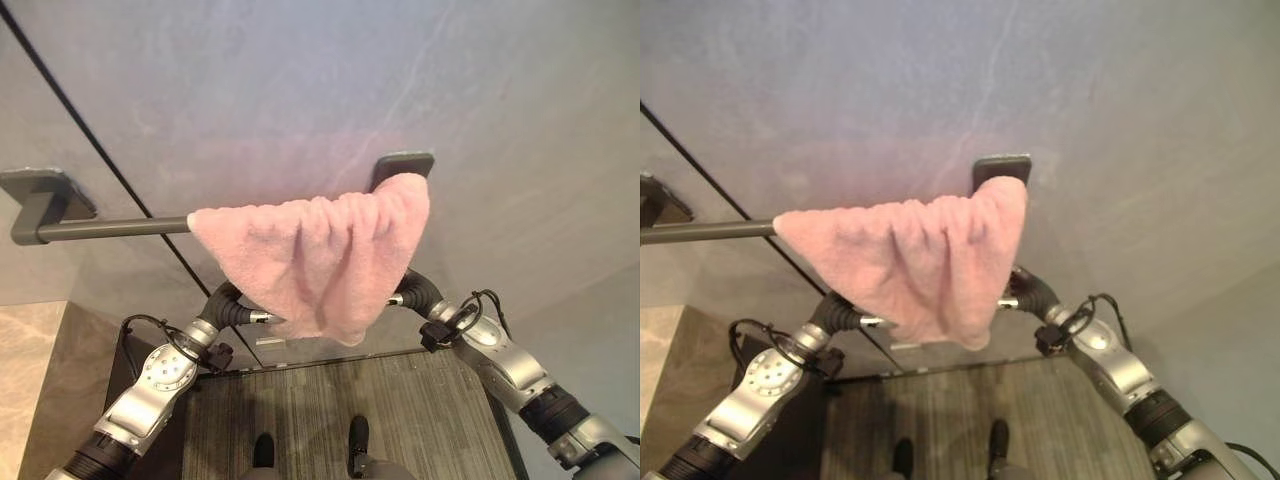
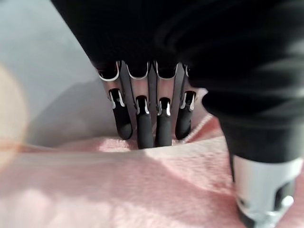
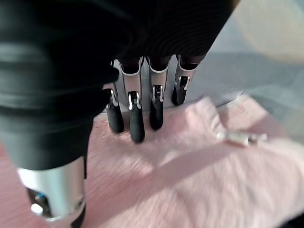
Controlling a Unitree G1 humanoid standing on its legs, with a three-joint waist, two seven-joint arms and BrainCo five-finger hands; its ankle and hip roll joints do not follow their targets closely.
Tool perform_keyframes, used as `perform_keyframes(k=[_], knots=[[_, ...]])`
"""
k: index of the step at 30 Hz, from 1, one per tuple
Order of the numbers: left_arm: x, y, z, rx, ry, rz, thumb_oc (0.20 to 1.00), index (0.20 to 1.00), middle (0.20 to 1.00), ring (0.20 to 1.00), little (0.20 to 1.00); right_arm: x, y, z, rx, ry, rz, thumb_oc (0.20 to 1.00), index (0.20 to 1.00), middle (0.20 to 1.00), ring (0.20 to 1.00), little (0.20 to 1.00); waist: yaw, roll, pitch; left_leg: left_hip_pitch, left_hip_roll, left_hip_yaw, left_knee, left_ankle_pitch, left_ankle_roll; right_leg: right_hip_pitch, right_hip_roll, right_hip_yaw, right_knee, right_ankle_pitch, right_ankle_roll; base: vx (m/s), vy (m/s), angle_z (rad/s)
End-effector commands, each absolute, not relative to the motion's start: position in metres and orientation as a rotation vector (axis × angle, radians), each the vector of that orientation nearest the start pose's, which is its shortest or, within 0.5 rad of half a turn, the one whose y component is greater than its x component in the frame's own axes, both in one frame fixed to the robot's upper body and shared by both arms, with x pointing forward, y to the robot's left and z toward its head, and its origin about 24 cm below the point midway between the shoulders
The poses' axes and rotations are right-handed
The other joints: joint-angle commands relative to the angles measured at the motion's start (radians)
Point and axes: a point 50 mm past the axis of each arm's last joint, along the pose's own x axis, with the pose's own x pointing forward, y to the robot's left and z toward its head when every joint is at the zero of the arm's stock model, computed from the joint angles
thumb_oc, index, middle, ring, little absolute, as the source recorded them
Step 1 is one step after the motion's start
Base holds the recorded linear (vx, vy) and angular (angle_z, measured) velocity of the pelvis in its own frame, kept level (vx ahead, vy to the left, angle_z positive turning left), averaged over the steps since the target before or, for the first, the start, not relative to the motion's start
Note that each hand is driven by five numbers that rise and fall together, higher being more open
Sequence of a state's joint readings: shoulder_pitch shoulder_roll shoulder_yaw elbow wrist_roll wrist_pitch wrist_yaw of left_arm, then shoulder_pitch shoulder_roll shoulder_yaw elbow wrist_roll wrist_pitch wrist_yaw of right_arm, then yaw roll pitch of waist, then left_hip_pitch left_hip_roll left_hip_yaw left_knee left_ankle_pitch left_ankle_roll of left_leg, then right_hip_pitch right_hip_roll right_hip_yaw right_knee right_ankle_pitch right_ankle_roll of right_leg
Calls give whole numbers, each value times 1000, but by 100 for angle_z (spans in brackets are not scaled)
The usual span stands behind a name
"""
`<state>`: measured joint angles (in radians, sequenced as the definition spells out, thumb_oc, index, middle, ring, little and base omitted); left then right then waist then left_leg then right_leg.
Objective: Put brush and paste in cup on sink, flatten towel.
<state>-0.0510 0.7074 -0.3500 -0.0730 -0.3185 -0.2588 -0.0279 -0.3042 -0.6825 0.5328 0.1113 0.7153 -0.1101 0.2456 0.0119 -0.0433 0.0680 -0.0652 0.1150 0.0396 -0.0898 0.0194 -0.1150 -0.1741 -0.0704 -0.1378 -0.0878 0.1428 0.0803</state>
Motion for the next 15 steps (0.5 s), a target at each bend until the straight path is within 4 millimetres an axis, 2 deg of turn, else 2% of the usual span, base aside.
perform_keyframes(k=[1,3,5,6,7,8,9,10,15], knots=[[254,175,116,315,-344,-468,1000,1000,1000,1000,1000,281,-153,100,-2,-78,722,1000,1000,1000,1000,1000,0,-41,-15,-7,-5,25,2,27,-10,77,-96,25,1,-47,112,56,-4,-5],[251,173,110,317,-328,-480,1000,1000,1000,1000,1000,272,-160,95,53,-80,688,1000,1000,1000,1000,1000,-11,-46,-21,4,2,29,2,22,-12,85,-92,28,4,-55,111,48,-10,-8],[250,174,108,319,-320,-474,1000,1000,1000,1000,1000,271,-158,93,71,-81,680,1000,1000,1000,1000,1000,-13,-47,-22,7,3,29,2,22,-12,87,-90,29,3,-56,110,13,-14,-6],[250,173,105,310,-309,-466,1000,1000,1000,1000,1000,270,-155,92,104,-94,658,589,589,589,589,589,-16,-48,-23,9,6,29,2,21,-13,88,-88,31,3,-57,109,7,-14,-7],[250,173,105,311,-309,-466,627,627,627,627,627,270,-155,92,104,-94,658,228,228,228,228,228,-15,-49,-23,9,6,30,2,21,-13,88,-88,31,3,-57,109,3,-9,-7],[250,174,104,299,-305,-449,325,325,325,325,325,272,-150,91,132,-107,634,200,200,200,200,200,-17,-50,-26,11,9,33,2,21,-13,90,-86,33,1,-56,110,3,-2,-5],[250,175,104,299,-304,-448,200,200,200,200,200,272,-150,91,132,-108,634,200,200,200,200,200,-17,-50,-25,11,9,34,2,21,-13,90,-85,34,1,-56,110,-2,-3,-3],[248,176,99,266,-281,-432,200,200,200,200,200,269,-146,94,131,-129,642,200,200,200,200,200,-17,-53,-28,12,10,36,2,21,-13,89,-84,35,1,-55,109,-5,-3,-4],[236,189,85,255,-205,-389,200,200,200,200,200,261,-150,92,164,-149,594,200,200,200,200,200,-13,-55,-34,10,16,37,2,23,-14,86,-84,37,1,-55,111,-2,-2,-1]])
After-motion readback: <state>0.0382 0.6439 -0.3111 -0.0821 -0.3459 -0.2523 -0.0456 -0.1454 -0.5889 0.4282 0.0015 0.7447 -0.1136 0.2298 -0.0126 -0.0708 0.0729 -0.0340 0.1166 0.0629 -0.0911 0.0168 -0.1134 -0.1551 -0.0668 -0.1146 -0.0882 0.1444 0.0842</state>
